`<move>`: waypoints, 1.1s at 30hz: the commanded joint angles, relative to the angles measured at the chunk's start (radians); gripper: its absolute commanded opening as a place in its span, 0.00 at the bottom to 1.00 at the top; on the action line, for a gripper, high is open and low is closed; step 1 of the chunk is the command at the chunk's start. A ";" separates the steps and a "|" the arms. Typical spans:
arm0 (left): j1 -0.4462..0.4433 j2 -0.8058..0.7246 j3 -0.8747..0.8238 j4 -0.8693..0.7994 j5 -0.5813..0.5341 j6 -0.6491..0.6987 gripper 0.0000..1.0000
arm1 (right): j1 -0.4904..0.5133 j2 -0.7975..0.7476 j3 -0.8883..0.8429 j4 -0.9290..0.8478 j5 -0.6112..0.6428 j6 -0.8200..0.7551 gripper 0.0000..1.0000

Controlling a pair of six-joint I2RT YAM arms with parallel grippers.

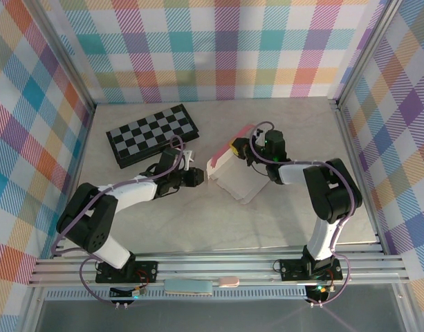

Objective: Fold the paper box

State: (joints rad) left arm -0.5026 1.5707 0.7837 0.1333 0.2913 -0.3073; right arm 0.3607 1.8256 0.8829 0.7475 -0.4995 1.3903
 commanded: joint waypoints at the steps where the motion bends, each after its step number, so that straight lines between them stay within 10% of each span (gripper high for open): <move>1: -0.008 0.028 0.054 0.004 0.029 0.114 0.30 | -0.003 0.037 0.034 -0.151 -0.029 -0.039 0.00; 12: -0.026 0.068 0.070 0.096 0.140 0.168 0.33 | -0.004 0.057 0.056 -0.145 -0.022 -0.010 0.00; 33: -0.086 0.150 0.158 0.170 -0.001 0.098 0.28 | -0.003 0.075 0.068 -0.088 -0.006 0.041 0.00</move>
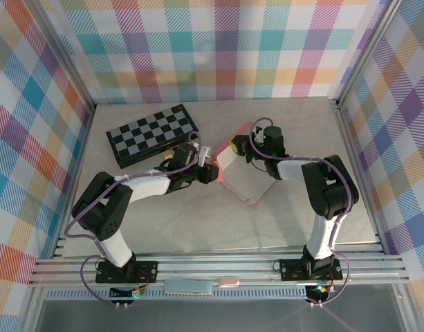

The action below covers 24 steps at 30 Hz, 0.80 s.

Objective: Fold the paper box

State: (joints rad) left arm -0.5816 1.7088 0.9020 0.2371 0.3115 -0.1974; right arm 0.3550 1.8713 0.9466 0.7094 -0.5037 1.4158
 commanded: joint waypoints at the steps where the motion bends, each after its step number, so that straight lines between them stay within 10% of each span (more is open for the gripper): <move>1: -0.010 0.014 0.044 0.069 -0.021 -0.013 0.27 | 0.002 0.029 0.003 -0.044 0.001 0.020 0.00; 24: -0.060 0.078 0.111 0.047 -0.334 -0.143 0.27 | 0.055 0.040 -0.145 0.216 0.124 0.114 0.00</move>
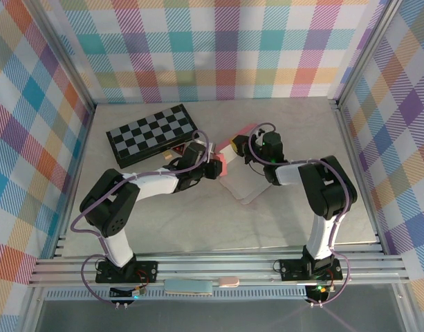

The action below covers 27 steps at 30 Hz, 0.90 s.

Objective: Fold the paper box

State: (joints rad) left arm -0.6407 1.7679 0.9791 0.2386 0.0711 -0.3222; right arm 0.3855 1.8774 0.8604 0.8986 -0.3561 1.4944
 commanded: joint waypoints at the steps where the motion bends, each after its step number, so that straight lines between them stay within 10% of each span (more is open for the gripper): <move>1: -0.002 0.023 0.036 0.046 -0.102 -0.018 0.27 | 0.024 0.038 -0.070 0.043 -0.023 0.042 0.00; 27: -0.090 0.179 0.157 0.041 -0.370 -0.065 0.20 | 0.064 0.047 -0.113 0.090 0.077 0.196 0.00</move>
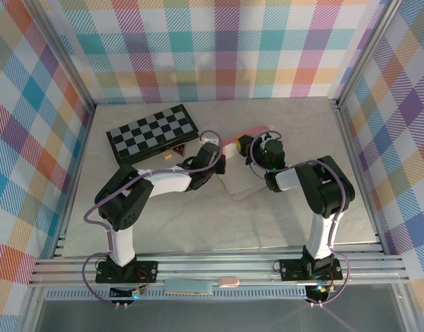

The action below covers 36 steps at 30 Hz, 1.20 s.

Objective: Fold the paper box

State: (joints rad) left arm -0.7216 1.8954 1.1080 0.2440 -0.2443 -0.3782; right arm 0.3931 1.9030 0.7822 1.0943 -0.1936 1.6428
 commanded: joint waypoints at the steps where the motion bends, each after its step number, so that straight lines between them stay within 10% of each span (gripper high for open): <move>1: -0.014 0.058 0.033 0.037 -0.067 -0.008 0.19 | 0.059 0.017 -0.033 -0.113 -0.078 0.054 0.00; 23: -0.034 0.188 0.126 0.071 -0.155 -0.004 0.17 | 0.074 -0.051 -0.013 -0.235 -0.012 0.132 0.00; 28: -0.029 0.198 0.127 0.087 -0.157 -0.016 0.00 | 0.074 -0.062 -0.008 -0.249 -0.004 0.136 0.00; 36: -0.026 0.206 0.108 0.105 -0.169 -0.026 0.00 | 0.075 -0.084 -0.001 -0.288 0.011 0.135 0.00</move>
State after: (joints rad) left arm -0.7486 2.0468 1.2213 0.3504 -0.4702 -0.3824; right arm 0.4137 1.8271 0.8005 0.9272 -0.0696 1.7523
